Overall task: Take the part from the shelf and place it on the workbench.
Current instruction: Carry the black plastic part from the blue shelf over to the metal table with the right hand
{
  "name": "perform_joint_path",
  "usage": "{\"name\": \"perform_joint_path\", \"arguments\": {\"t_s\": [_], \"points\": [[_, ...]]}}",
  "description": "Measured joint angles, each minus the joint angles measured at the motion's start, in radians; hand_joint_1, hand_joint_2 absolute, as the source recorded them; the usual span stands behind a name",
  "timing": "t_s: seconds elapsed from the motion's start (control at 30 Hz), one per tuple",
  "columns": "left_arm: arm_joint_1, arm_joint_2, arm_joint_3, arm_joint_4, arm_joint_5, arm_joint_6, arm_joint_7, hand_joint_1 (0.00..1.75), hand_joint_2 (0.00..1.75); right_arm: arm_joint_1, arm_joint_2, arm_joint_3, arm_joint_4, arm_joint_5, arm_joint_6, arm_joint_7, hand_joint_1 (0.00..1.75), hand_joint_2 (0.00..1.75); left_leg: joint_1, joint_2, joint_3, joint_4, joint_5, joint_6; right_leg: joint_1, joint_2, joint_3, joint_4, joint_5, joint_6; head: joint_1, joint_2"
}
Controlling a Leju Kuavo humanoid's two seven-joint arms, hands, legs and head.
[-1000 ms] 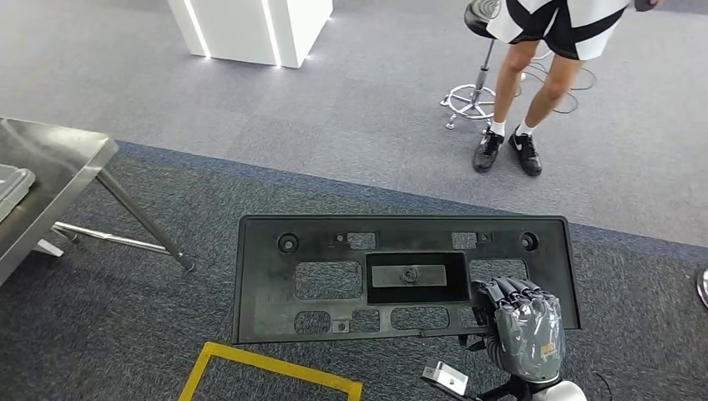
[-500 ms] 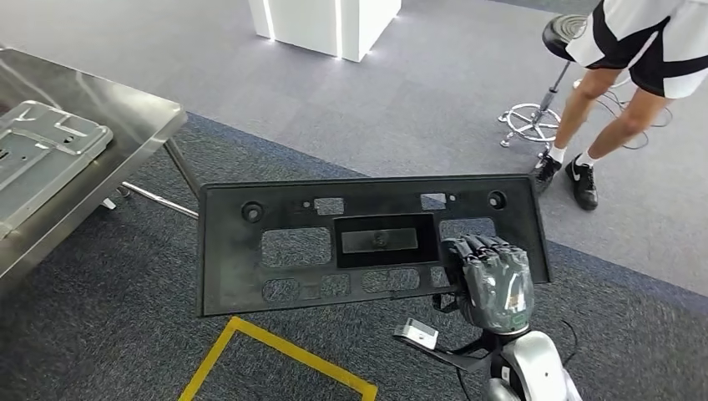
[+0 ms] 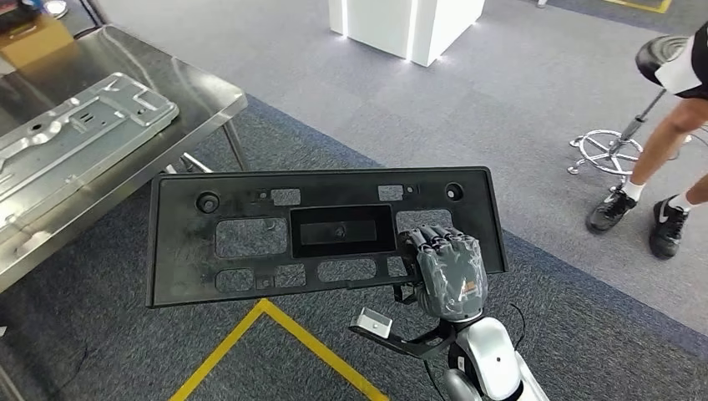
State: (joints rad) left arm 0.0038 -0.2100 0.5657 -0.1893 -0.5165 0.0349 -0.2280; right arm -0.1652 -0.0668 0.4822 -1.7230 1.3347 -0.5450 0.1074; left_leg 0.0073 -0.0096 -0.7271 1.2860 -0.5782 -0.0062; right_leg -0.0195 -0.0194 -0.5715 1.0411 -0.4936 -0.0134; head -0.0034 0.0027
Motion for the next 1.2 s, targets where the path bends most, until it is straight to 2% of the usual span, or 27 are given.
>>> {"name": "perform_joint_path", "arguments": {"t_s": [0.03, 0.07, 0.1, 0.17, 0.23, 0.3, 0.33, 0.4, 0.47, 0.5, 0.53, 0.57, 0.6, 0.63, 0.7, 0.73, 0.77, 0.8, 0.83, 0.87, 0.9, 0.97, 1.03, 1.07, 1.1, 1.13, 1.2], "points": [[0.000, 0.000, 0.000, 0.000, 0.000, 0.000, -0.001, 0.00, 0.00, 0.000, 0.000, 0.000, 0.001, 0.000, 0.000, 0.000, 1.75, 1.75, 0.001, 0.004, -0.017, 0.030, -0.003, 0.000, 0.002, -0.015, 0.001, 0.000, -0.002, -0.001, 0.000, 0.000], [0.002, 0.000, 0.000, 0.000, 0.000, 0.000, -0.001, 0.00, 0.00, 0.000, 0.000, 0.000, 0.001, 0.000, 0.000, 0.000, 1.75, 1.75, 0.001, 0.005, -0.013, 0.019, 0.015, 0.003, 0.005, -0.029, 0.004, 0.000, -0.005, -0.002, 0.000, 0.000], [0.003, 0.000, 0.000, -0.001, 0.000, 0.000, -0.001, 0.00, 0.00, 0.000, 0.000, 0.000, 0.002, 0.000, 0.000, -0.001, 1.75, 1.75, 0.000, 0.011, 0.013, -0.033, 0.049, 0.007, 0.006, -0.043, 0.008, 0.000, -0.009, -0.001, 0.000, 0.000], [0.004, 0.000, 0.000, -0.002, 0.000, 0.000, -0.001, 0.00, 0.00, -0.001, 0.000, 0.000, 0.002, 0.000, 0.000, -0.001, 1.75, 1.75, -0.009, 0.047, 0.087, -0.176, 0.110, 0.020, 0.011, -0.067, 0.019, -0.001, -0.017, 0.002, 0.000, 0.000], [0.003, 0.000, 0.000, -0.004, 0.000, 0.000, -0.002, 0.00, 0.00, -0.002, 0.000, 0.000, 0.002, 0.000, 0.000, -0.002, 1.75, 1.75, -0.020, 0.071, 0.122, -0.246, 0.126, 0.033, 0.014, -0.086, 0.026, -0.003, -0.021, 0.010, 0.000, 0.000], [0.004, 0.001, 0.001, -0.005, 0.000, 0.000, -0.003, 0.00, 0.00, -0.004, 0.001, 0.000, 0.002, 0.000, 0.000, -0.001, 1.75, 1.75, -0.024, 0.054, 0.124, -0.255, 0.126, 0.041, 0.016, -0.104, 0.034, -0.010, -0.023, 0.019, 0.000, 0.000], [0.005, 0.001, 0.001, -0.005, 0.000, 0.000, -0.003, 0.00, 0.00, -0.005, 0.001, 0.001, 0.002, 0.000, 0.000, -0.001, 1.75, 1.75, -0.021, 0.043, 0.130, -0.264, 0.129, 0.046, 0.015, -0.103, 0.040, -0.010, -0.027, 0.024, 0.000, 0.000], [0.006, 0.001, 0.001, -0.007, 0.000, 0.000, -0.003, 0.00, 0.00, -0.007, 0.003, 0.001, 0.002, 0.000, -0.001, -0.002, 1.75, 1.75, -0.013, 0.021, 0.145, -0.284, 0.137, 0.055, 0.013, -0.059, 0.030, 0.034, -0.059, 0.031, 0.000, 0.000], [0.003, 0.001, 0.002, -0.007, 0.000, 0.000, -0.003, 0.00, 0.00, -0.007, 0.003, 0.002, 0.003, 0.000, -0.002, -0.001, 1.75, 1.75, -0.009, 0.000, 0.150, -0.290, 0.140, 0.062, 0.011, -0.001, -0.028, 0.154, -0.119, 0.033, 0.000, 0.000], [0.002, 0.001, 0.002, -0.007, 0.000, 0.000, -0.003, 0.00, 0.00, -0.006, 0.002, 0.002, 0.005, 0.000, -0.003, -0.001, 1.75, 1.75, -0.009, -0.012, 0.150, -0.289, 0.139, 0.063, 0.011, 0.011, -0.064, 0.217, -0.141, 0.034, 0.000, 0.000], [0.002, 0.001, 0.002, -0.008, 0.000, 0.000, -0.003, 0.00, 0.00, -0.005, 0.002, 0.002, 0.006, 0.000, -0.003, -0.001, 1.75, 1.75, -0.009, -0.027, 0.151, -0.287, 0.138, 0.063, 0.010, 0.016, -0.090, 0.257, -0.147, 0.035, 0.000, 0.000], [0.002, 0.001, 0.002, -0.008, -0.003, -0.001, -0.003, 0.00, 0.00, -0.004, 0.002, 0.002, 0.007, 0.000, -0.003, -0.002, 1.75, 1.75, -0.009, -0.043, 0.152, -0.285, 0.137, 0.061, 0.009, 0.019, -0.099, 0.260, -0.130, 0.036, 0.000, 0.000], [0.003, 0.001, 0.002, -0.008, -0.008, -0.002, -0.002, 0.00, 0.00, -0.004, 0.002, 0.002, 0.007, 0.000, -0.002, -0.002, 1.75, 1.75, -0.008, -0.059, 0.153, -0.281, 0.135, 0.060, 0.008, 0.022, -0.089, 0.223, -0.093, 0.036, 0.000, 0.000], [0.003, 0.001, 0.002, -0.008, -0.014, -0.004, 0.000, 0.00, 0.00, -0.004, 0.002, 0.003, 0.008, 0.000, -0.002, -0.002, 1.75, 1.75, -0.007, -0.074, 0.154, -0.275, 0.131, 0.057, 0.005, 0.035, -0.064, 0.156, -0.047, 0.036, 0.000, 0.000], [0.002, 0.001, 0.002, -0.008, -0.026, -0.005, 0.007, 0.00, 0.00, -0.003, 0.002, 0.002, 0.006, 0.000, 0.000, 0.000, 1.75, 1.75, -0.006, -0.101, 0.147, -0.260, 0.123, 0.048, -0.003, 0.091, -0.021, 0.043, 0.005, 0.036, 0.000, 0.000], [0.001, 0.001, 0.001, -0.008, -0.031, -0.003, 0.009, 0.00, 0.00, 0.000, 0.000, 0.002, 0.004, 0.000, 0.000, 0.001, 1.75, 1.75, -0.005, -0.113, 0.140, -0.254, 0.121, 0.043, -0.005, 0.114, -0.012, 0.014, 0.010, 0.035, 0.000, 0.000], [0.001, 0.000, 0.001, -0.008, -0.034, -0.002, 0.011, 0.00, 0.00, 0.005, -0.003, 0.000, 0.000, 0.000, -0.001, 0.003, 1.75, 1.75, -0.003, -0.125, 0.134, -0.251, 0.121, 0.037, -0.005, 0.123, -0.010, 0.009, 0.004, 0.033, 0.000, 0.000], [0.002, -0.001, 0.001, -0.008, -0.036, 0.000, 0.010, 0.00, 0.00, 0.012, -0.009, -0.002, -0.007, 0.000, -0.002, 0.006, 1.75, 1.75, -0.001, -0.139, 0.129, -0.251, 0.123, 0.031, -0.005, 0.114, -0.008, 0.004, 0.004, 0.029, 0.000, 0.000], [0.004, -0.003, 0.000, -0.008, -0.035, 0.003, 0.010, 0.00, 0.00, 0.019, -0.017, -0.005, -0.015, -0.004, -0.003, 0.007, 1.75, 1.75, 0.000, -0.138, 0.126, -0.251, 0.123, 0.026, -0.005, 0.099, -0.005, 0.000, 0.005, 0.024, 0.000, 0.000], [0.004, -0.005, 0.000, -0.008, -0.031, 0.006, 0.009, 0.00, 0.00, 0.028, -0.027, -0.011, -0.026, -0.011, -0.005, 0.007, 1.75, 1.75, -0.002, -0.117, 0.121, -0.242, 0.117, 0.021, -0.006, 0.084, 0.000, -0.005, 0.006, 0.017, -0.001, 0.000], [0.004, -0.007, 0.001, -0.008, -0.024, 0.012, 0.010, 0.00, 0.00, 0.039, -0.041, -0.018, -0.039, -0.023, -0.008, 0.005, 1.75, 1.75, -0.004, -0.083, 0.108, -0.216, 0.102, 0.017, -0.007, 0.067, 0.005, -0.010, 0.006, 0.011, -0.001, 0.000], [0.002, -0.012, 0.002, -0.008, -0.009, 0.022, 0.016, 0.00, 0.00, 0.063, -0.073, -0.037, -0.066, -0.053, -0.015, -0.006, 1.75, 1.75, -0.004, -0.012, 0.054, -0.107, 0.047, 0.009, -0.004, 0.032, 0.012, -0.015, 0.003, 0.003, -0.003, 0.000], [0.003, -0.016, 0.005, -0.008, 0.000, 0.028, 0.025, 0.00, 0.00, 0.084, -0.100, -0.053, -0.086, -0.073, -0.019, -0.020, 1.75, 1.75, 0.002, 0.004, -0.008, 0.010, 0.008, 0.004, -0.002, -0.002, 0.016, -0.015, -0.003, 0.001, -0.003, 0.000], [0.004, -0.018, 0.006, -0.008, 0.000, 0.030, 0.030, 0.00, 0.00, 0.093, -0.108, -0.057, -0.093, -0.076, -0.018, -0.027, 1.75, 1.75, 0.004, 0.006, -0.018, 0.026, 0.014, 0.002, -0.002, -0.017, 0.018, -0.015, -0.006, 0.002, -0.003, 0.000], [0.006, -0.019, 0.006, -0.008, 0.000, 0.033, 0.035, 0.00, 0.00, 0.099, -0.114, -0.060, -0.099, -0.076, -0.017, -0.032, 1.75, 1.75, 0.005, 0.009, -0.007, 0.002, 0.039, 0.003, -0.002, -0.030, 0.022, -0.015, -0.009, 0.003, -0.003, 0.000], [0.007, -0.020, 0.007, -0.008, 0.000, 0.035, 0.042, 0.00, 0.00, 0.103, -0.117, -0.060, -0.105, -0.074, -0.016, -0.037, 1.75, 1.75, 0.005, 0.018, 0.023, -0.058, 0.077, 0.005, -0.002, -0.041, 0.028, -0.015, -0.013, 0.005, -0.003, 0.000], [0.008, -0.021, 0.008, -0.008, -0.007, 0.038, 0.055, 0.00, 0.00, 0.107, -0.122, -0.060, -0.111, -0.070, -0.014, -0.042, 1.75, 1.75, -0.005, 0.056, 0.094, -0.194, 0.128, 0.016, 0.001, -0.062, 0.040, -0.016, -0.022, 0.013, -0.003, 0.000]]}}
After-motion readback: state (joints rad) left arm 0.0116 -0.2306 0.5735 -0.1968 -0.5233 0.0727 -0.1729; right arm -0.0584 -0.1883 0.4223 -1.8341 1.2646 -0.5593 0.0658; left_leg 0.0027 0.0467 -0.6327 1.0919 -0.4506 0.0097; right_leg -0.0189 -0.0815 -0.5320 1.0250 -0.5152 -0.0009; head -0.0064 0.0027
